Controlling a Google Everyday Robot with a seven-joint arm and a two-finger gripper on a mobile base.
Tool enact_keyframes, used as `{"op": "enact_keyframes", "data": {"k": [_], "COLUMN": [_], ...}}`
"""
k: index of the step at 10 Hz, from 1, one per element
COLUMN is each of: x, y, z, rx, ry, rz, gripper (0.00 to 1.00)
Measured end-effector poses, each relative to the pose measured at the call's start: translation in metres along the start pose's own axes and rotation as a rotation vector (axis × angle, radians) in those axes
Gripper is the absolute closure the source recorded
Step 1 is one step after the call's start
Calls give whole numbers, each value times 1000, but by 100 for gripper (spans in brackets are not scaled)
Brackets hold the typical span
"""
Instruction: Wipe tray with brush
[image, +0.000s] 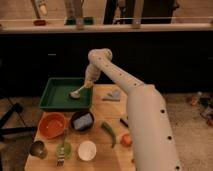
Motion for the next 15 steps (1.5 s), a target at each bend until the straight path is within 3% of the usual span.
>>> {"op": "enact_keyframes", "data": {"k": [2, 4, 6, 8, 11, 15], "x": [-6, -32, -59, -71, -57, -6], "y": [-13, -17, -9, 3, 22, 31], "z": [5, 17, 29, 36, 31, -7], "rx": [-10, -39, -91, -138, -181, -146], "ry": [-4, -17, -32, -32, -6, 66], "rz": [-9, -61, -131, -170, -177, -108], "gripper": [100, 100, 100, 100, 100, 100]}}
